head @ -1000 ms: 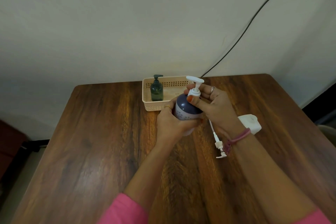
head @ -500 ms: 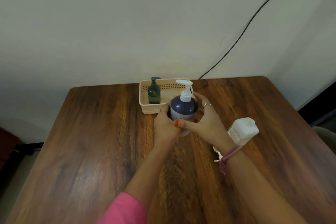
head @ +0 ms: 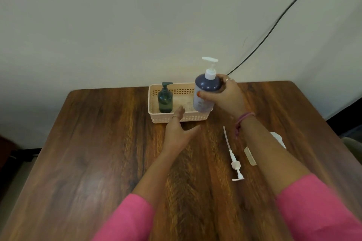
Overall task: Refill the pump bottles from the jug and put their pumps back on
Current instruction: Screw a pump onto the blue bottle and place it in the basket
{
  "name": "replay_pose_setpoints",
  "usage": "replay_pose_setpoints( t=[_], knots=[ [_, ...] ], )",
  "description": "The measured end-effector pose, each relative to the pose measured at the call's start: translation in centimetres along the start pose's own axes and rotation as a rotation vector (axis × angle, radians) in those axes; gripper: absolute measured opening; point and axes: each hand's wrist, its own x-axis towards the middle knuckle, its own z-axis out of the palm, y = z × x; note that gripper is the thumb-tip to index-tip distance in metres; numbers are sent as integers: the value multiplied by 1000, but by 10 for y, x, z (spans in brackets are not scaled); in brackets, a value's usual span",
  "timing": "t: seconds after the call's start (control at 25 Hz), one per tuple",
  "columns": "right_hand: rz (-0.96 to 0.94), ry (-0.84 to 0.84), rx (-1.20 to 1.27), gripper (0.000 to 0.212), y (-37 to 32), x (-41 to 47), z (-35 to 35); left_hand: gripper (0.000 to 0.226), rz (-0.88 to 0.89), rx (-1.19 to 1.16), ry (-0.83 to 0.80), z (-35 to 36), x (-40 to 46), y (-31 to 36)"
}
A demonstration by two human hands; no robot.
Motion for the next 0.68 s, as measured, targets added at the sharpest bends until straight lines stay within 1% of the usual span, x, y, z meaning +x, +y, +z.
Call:
replay_pose_setpoints(
  t=[0.16,0.32,0.44,0.68],
  knots=[
    [69,-32,-59,75,29,55,26,71,-98,-70,4,-5,11,-21],
    [162,-76,-143,76,63,76,59,53,-146,-59,-15,-3,15,-44],
    [168,-116,-208,76,82,81,76,46,-193,-72,-37,-1,16,-57],
    [236,-194,-236,82,109,94,88,35,-232,-80,-53,4,18,-71]
  ],
)
